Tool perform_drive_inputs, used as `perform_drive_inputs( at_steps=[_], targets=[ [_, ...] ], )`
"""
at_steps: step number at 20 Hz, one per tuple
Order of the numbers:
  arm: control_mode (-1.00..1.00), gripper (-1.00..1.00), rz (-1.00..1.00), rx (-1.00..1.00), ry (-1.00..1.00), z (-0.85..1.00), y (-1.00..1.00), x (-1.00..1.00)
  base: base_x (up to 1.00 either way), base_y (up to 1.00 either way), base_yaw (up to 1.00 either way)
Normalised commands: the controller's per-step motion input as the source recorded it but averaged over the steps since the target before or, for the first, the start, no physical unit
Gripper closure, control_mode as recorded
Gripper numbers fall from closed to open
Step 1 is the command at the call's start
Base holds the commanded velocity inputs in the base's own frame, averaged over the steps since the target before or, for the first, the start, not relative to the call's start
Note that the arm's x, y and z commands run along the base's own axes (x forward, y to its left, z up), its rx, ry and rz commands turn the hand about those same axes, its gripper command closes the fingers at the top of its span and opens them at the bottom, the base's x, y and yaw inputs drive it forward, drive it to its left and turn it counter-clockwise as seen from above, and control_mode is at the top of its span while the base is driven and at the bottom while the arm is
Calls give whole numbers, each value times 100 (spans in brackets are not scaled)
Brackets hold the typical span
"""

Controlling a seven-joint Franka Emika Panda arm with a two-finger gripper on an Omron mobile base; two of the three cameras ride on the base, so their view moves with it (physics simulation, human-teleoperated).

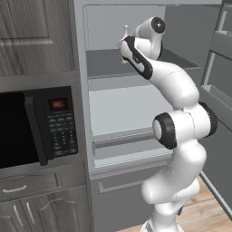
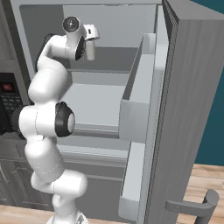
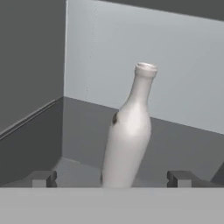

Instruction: Place the liquor and beer on the top shelf of the fridge to keep them out of children's reach, and place the broccoli on lower shelves for easy access.

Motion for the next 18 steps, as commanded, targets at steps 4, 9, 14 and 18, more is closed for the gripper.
perform_drive_inputs(
  at_steps=[4,9,14,18],
  targets=[
    [-100,-100,0,0,-7,-57,-8,-78,0,0,0],
    [-100,-100,0,0,-1,-7,-26,-98,0,0,0],
    [-100,-100,0,0,14,1,-35,-100,0,0,0],
    [-100,-100,0,-1,26,0,-19,-96,0,0,0]
  ],
)
